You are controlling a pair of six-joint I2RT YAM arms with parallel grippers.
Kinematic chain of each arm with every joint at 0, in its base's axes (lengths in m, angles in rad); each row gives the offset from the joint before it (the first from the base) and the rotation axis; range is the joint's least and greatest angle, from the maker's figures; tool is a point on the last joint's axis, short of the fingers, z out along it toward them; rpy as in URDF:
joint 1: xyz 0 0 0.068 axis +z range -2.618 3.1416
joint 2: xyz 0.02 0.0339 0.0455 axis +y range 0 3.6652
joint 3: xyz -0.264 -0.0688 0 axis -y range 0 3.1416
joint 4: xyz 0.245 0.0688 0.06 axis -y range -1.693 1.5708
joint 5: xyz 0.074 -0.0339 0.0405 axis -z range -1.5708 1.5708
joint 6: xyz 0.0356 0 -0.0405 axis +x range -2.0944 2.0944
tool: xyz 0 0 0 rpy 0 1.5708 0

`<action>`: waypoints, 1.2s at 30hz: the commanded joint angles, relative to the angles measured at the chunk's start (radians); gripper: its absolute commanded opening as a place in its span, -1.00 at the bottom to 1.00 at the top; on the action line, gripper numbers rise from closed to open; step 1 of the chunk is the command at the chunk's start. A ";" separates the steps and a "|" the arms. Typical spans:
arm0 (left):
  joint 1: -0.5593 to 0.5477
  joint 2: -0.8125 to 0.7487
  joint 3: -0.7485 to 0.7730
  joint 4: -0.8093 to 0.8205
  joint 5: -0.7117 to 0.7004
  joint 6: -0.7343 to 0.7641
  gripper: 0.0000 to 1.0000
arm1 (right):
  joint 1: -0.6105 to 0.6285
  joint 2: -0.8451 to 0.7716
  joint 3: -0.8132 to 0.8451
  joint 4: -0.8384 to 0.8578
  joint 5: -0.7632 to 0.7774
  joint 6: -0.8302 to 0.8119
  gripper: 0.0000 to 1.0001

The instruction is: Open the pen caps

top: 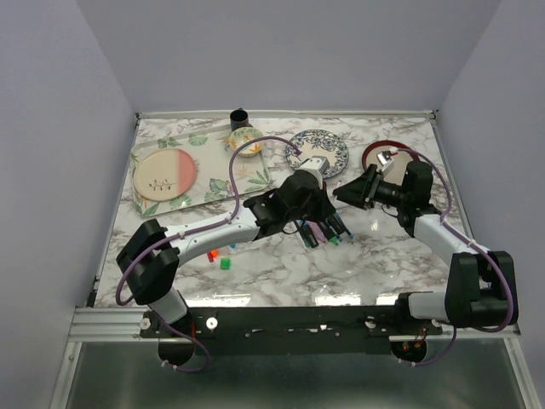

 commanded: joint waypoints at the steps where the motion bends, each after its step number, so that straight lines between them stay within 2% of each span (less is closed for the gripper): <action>1: 0.000 0.041 0.064 0.011 0.041 -0.008 -1.00 | 0.012 0.006 0.012 0.042 -0.022 0.029 0.25; 5: -0.002 0.076 0.087 0.026 0.080 -0.025 -1.00 | 0.013 0.014 0.003 0.059 -0.007 0.051 0.03; 9: -0.005 0.096 0.100 0.029 0.108 -0.027 -1.00 | 0.013 0.010 -0.004 0.076 -0.002 0.061 -0.60; 10: -0.006 0.101 0.100 0.029 0.113 -0.027 -1.00 | 0.013 0.005 -0.008 0.081 0.005 0.059 -0.84; 11: -0.006 0.104 0.100 0.023 0.113 -0.027 -1.00 | 0.013 0.002 -0.008 0.081 0.007 0.058 -0.99; 17: -0.006 0.104 0.098 0.000 0.110 -0.022 -0.78 | 0.013 -0.007 -0.009 0.062 0.029 0.041 -0.99; 22: -0.006 0.106 0.104 -0.024 0.100 -0.018 -0.52 | 0.013 -0.018 -0.008 0.044 0.044 0.032 -0.99; 24: -0.006 0.107 0.107 -0.032 0.096 -0.013 -0.52 | 0.012 -0.023 -0.006 0.035 0.052 0.027 -0.99; 27: -0.006 0.107 0.109 -0.041 0.110 -0.008 -0.56 | 0.009 -0.040 -0.008 0.015 0.085 0.015 -0.99; 30: -0.011 0.115 0.113 -0.043 0.140 0.001 -0.96 | -0.011 -0.047 -0.015 0.012 0.110 0.024 -0.99; 31: -0.012 0.118 0.115 -0.049 0.159 0.005 -1.00 | -0.029 -0.047 -0.015 0.015 0.117 0.028 -0.99; 36: -0.052 0.138 0.109 -0.101 0.246 0.028 -1.00 | -0.146 -0.024 -0.020 0.018 0.124 0.071 -0.99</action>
